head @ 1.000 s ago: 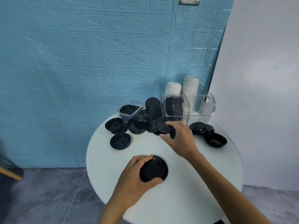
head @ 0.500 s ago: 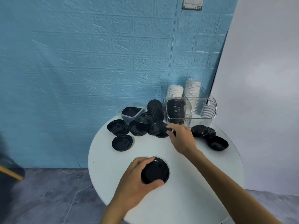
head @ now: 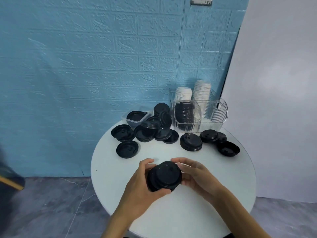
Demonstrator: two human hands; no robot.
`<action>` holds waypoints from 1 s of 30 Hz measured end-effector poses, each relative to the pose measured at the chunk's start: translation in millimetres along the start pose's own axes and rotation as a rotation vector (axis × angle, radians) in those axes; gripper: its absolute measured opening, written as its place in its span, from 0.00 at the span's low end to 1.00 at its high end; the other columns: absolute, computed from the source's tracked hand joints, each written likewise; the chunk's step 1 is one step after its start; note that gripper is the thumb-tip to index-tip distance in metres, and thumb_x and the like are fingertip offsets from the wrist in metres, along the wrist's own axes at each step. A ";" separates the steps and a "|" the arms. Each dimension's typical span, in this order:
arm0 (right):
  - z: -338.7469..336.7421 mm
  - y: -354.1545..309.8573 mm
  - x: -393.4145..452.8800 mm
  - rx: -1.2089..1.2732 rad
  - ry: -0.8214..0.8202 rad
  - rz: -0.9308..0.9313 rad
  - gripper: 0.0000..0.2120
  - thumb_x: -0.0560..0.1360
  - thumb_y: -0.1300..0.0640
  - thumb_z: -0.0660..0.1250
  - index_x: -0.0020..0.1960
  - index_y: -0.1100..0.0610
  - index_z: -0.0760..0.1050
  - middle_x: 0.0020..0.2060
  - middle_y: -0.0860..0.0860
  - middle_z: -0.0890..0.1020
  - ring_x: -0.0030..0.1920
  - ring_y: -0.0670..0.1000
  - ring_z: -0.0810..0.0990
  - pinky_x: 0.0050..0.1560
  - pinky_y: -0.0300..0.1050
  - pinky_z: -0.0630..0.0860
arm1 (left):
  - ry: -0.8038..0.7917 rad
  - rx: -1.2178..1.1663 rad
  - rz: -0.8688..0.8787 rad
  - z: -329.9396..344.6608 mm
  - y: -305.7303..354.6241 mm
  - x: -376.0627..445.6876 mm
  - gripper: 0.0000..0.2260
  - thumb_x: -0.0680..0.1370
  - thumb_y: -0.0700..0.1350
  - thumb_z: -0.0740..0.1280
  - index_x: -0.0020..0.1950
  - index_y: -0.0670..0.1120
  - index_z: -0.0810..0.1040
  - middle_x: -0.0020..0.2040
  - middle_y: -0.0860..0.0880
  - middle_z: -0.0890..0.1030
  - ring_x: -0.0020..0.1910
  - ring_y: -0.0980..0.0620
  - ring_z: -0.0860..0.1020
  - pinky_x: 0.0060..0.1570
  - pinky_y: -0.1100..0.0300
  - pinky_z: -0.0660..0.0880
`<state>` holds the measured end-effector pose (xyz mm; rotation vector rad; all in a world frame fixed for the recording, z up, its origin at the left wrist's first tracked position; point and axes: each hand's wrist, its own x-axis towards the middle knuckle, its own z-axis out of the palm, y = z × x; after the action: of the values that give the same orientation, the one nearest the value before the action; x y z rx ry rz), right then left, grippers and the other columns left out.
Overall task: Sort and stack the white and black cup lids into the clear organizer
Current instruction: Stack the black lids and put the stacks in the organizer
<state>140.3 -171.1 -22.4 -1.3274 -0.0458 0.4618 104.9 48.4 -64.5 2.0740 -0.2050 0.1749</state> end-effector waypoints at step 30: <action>-23.5 -22.7 27.0 -1.054 0.453 -0.429 0.11 0.76 0.41 0.71 0.56 0.44 0.82 0.50 0.37 0.82 0.49 0.40 0.80 0.53 0.41 0.76 | -0.043 0.309 0.147 4.7 6.6 0.1 0.31 0.69 0.75 0.64 0.69 0.64 0.69 0.72 0.72 0.63 0.71 0.69 0.64 0.67 0.69 0.67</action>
<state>178.5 -187.0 -13.2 -2.3551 -0.2134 -0.3077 103.7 41.0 -61.2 2.3715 -0.3770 0.2649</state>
